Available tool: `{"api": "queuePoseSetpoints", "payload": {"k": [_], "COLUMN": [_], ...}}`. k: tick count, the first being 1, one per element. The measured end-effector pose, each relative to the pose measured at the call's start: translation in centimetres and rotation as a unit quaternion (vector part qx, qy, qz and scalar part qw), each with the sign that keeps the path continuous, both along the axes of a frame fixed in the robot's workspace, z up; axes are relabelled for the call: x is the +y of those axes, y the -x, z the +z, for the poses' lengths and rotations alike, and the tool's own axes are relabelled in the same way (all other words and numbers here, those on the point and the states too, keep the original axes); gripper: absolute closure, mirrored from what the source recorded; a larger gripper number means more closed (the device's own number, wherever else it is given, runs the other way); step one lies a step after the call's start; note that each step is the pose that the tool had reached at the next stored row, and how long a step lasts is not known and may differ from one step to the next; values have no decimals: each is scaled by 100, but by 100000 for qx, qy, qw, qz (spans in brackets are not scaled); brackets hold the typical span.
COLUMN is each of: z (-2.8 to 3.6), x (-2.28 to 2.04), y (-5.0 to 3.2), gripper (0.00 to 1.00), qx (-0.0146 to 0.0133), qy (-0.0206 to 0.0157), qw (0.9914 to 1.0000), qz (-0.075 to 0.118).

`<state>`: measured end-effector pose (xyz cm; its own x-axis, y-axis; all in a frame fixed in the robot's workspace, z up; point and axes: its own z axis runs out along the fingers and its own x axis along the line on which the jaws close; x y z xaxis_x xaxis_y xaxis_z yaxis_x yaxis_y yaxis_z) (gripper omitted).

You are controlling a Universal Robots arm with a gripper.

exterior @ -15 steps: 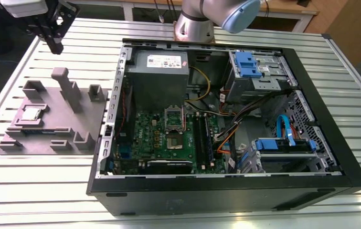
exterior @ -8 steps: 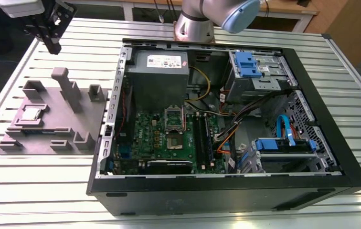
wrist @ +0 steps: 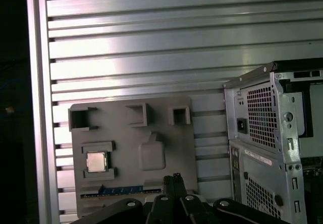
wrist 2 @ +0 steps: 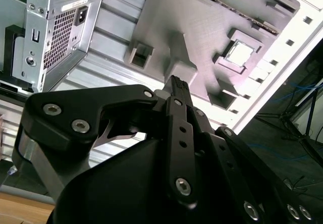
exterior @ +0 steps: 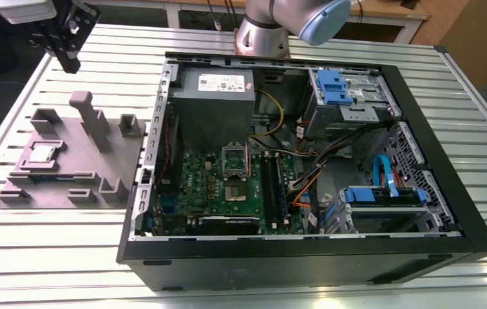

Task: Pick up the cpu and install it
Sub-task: 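Reach for the cpu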

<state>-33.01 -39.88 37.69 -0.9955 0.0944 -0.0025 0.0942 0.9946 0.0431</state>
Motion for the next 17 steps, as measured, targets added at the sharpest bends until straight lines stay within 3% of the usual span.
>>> {"api": "queuePoseSetpoints", "payload": {"k": [17], "z": [-2], "x": [0], "y": [38], "gripper": [90], "qx": [2], "qy": [2], "qw": [100000], "qz": [-25]}}
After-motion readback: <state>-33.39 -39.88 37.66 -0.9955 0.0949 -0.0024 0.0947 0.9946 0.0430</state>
